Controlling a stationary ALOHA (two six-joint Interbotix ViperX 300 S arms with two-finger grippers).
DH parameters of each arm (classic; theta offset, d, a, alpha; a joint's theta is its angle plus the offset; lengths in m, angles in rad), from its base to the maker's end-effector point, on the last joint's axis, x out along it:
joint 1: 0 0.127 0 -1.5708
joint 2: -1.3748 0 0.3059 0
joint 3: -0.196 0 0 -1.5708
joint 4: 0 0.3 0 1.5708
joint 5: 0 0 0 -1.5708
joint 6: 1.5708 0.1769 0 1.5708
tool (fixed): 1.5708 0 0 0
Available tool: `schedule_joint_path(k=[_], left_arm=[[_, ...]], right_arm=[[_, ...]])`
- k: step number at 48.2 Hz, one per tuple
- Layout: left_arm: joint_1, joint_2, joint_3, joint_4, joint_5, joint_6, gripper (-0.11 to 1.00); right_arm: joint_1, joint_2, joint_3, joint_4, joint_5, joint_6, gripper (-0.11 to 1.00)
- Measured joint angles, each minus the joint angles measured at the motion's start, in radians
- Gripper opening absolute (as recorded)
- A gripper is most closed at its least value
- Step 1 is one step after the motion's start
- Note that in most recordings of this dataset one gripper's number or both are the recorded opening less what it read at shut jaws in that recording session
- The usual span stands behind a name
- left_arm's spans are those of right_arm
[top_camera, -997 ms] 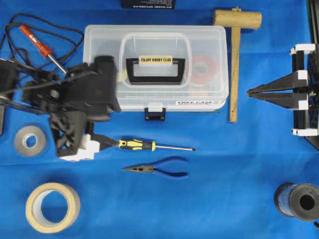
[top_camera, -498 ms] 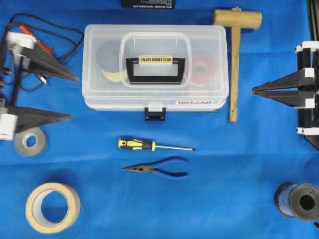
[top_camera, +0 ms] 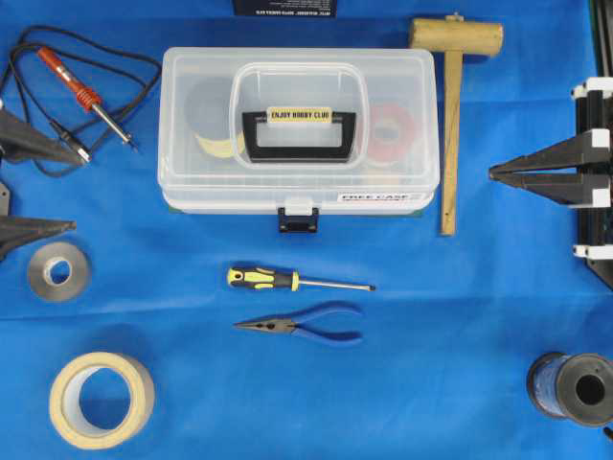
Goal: Close the tool box with the left arm.
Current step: 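Withdraw the left gripper from the closed box to the left side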
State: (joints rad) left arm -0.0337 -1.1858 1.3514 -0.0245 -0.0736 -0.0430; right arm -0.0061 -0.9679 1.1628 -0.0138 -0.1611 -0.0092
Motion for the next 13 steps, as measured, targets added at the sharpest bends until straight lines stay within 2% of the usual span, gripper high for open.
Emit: schedule_joint_path(k=[7,13], left_arm=[[0.000,-0.009,0.061,0.000,-0.025,0.000,0.90],[0.002,-0.009,0.074,0.000,-0.034,0.000,0.90]], right_arm=[[0.000,0.000,0.000,0.000,-0.002,0.000,0.00],[0.000,0.000,-0.002,0.000,-0.002,0.000,0.00]])
